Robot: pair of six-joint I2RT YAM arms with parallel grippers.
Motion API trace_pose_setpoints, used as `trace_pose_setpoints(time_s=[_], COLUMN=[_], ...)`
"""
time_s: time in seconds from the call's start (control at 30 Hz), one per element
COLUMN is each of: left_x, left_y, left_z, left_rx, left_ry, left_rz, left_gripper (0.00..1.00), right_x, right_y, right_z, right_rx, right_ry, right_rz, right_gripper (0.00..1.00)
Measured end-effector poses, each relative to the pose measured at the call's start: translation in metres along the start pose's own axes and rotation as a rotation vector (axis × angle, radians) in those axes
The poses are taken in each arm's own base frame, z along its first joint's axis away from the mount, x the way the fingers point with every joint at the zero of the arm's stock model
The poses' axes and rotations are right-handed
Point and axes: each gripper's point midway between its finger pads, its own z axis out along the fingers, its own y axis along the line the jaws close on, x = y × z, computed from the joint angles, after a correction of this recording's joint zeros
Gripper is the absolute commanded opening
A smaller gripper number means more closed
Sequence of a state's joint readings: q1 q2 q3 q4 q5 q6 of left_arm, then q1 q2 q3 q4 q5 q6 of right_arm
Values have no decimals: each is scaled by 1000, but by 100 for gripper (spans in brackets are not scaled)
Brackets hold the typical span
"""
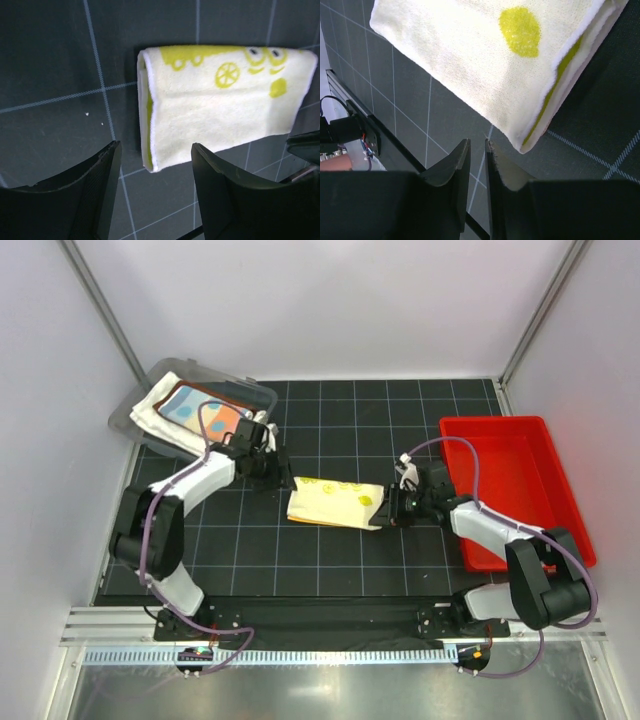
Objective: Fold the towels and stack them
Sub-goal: Smooth out wrinkles on the folded towel
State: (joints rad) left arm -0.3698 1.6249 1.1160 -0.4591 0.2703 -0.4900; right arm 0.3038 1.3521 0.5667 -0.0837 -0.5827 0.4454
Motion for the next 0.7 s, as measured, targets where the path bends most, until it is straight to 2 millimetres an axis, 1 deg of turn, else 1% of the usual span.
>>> trace_pose_setpoints(time_s=[0.07, 0.13, 0.2, 0.4, 0.6, 0.7], left_x=[16, 29, 38, 40, 40, 39], left_y=[7, 10, 11, 9, 3, 1], left_z=[17, 28, 36, 50, 54, 57], left_rx=[3, 5, 8, 29, 37, 26], left_ry=[70, 120, 155, 165, 145, 134], left_rz=[-20, -30, -36, -57, -58, -62], left_gripper=[63, 63, 63, 62, 61, 58], right_x=[-1, -2, -3, -4, -4, -3], right_y=[3, 4, 6, 9, 9, 9], right_z=[-3, -5, -6, -10, -11, -11], right_rx=[-3, -5, -8, -13, -12, -12], right_ry=[-7, -11, -16, -28, -25, -25], right_rz=[-6, -8, -12, -23, -22, -22], right_gripper=[26, 26, 26, 26, 26, 26])
